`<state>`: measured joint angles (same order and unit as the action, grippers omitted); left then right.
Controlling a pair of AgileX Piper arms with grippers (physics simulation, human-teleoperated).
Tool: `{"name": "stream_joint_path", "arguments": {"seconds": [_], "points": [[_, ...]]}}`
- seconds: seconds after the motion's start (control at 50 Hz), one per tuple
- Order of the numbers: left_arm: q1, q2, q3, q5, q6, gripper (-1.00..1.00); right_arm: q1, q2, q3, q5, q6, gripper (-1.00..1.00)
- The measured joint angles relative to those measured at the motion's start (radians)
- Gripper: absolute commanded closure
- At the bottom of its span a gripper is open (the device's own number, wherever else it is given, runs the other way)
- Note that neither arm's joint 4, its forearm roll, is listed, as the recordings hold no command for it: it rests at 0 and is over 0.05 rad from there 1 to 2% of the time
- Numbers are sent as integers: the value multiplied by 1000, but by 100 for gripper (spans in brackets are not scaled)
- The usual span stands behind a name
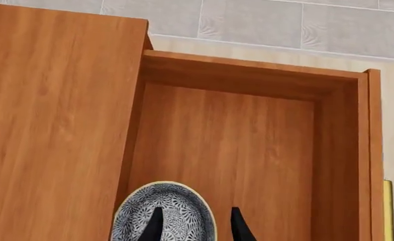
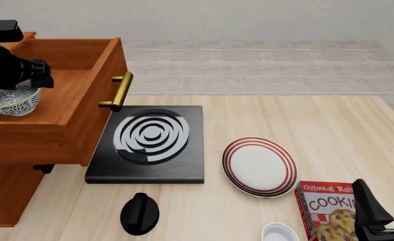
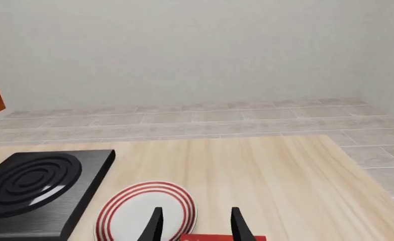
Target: Pick the akita bowl in the top layer of the wooden cabinet and place it on the plate.
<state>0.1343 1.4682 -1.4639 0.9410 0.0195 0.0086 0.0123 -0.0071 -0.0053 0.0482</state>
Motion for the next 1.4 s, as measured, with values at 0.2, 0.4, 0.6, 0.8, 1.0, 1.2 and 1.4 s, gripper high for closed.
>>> {"name": "stream_joint_path", "arguments": {"seconds": [0.2, 0.4, 0.6, 0.8, 1.0, 1.2, 1.4], "points": [[-5, 6, 24, -21, -4, -100, 1, 2, 0, 0, -1, -100], [-13, 8, 44, -36, -5, -100, 1, 1, 1, 1, -1, -100], [-23, 9, 61, -50, -11, -100, 1, -1, 1, 2, 0, -100], [-35, 3, 75, -63, -23, 100, 0, 0, 1, 1, 1, -100], [-44, -10, 75, -73, -34, 100, 0, 0, 1, 1, 2, -100], [-63, -18, 76, -74, -40, 100, -1, -1, 1, 1, 2, -100], [-105, -34, 70, -66, -62, 100, -1, -1, 1, 1, 2, -100]]}}
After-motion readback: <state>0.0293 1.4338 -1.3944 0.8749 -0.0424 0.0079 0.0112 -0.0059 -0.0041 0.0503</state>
